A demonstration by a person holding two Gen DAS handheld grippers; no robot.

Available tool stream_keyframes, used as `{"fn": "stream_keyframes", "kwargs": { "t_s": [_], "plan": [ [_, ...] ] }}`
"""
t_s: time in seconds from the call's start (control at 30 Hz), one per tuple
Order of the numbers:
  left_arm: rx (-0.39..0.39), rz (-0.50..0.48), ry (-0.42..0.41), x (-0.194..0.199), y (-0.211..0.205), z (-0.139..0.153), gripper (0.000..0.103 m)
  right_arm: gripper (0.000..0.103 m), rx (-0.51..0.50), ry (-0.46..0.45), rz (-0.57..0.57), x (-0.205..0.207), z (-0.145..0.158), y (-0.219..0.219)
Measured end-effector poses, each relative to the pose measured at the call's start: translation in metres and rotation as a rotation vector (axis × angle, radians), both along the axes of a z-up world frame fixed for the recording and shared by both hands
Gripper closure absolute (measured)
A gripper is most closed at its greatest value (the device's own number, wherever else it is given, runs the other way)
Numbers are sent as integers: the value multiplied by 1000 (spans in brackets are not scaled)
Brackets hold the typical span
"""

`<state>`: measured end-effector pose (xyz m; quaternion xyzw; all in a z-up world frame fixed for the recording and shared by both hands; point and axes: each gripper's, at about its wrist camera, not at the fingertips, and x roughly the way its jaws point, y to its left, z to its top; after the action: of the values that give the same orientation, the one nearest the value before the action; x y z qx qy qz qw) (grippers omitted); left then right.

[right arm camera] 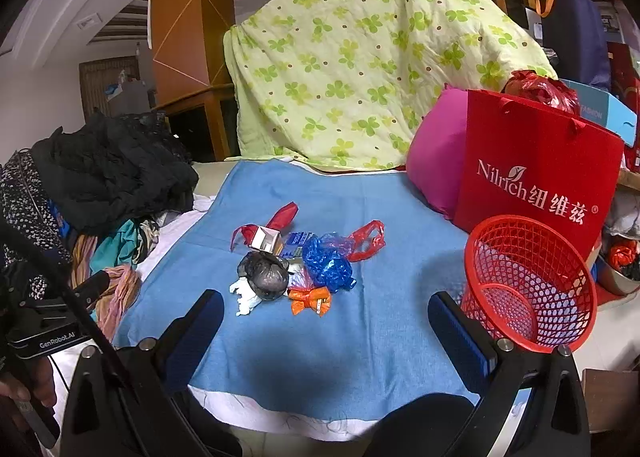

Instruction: Collect trash

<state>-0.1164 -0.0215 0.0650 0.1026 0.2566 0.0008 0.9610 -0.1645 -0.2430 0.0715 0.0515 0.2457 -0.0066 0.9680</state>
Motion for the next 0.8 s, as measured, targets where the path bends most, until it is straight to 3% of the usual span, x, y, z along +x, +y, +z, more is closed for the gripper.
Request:
{"fn": "stream_keyframes", "kwargs": {
  "t_s": [0.43,0.6,0.8],
  "plan": [
    [11,-7,11,-1,-3,-5,0,0,15,2,0,-1,-2,0],
    [13,-9,15,-1,-4,-6,0,0,-21,41,-3,2,-6,4],
    [14,-11,20,0,-4,-8,0,0,10,66,-1,4,-7,4]
  ]
}}
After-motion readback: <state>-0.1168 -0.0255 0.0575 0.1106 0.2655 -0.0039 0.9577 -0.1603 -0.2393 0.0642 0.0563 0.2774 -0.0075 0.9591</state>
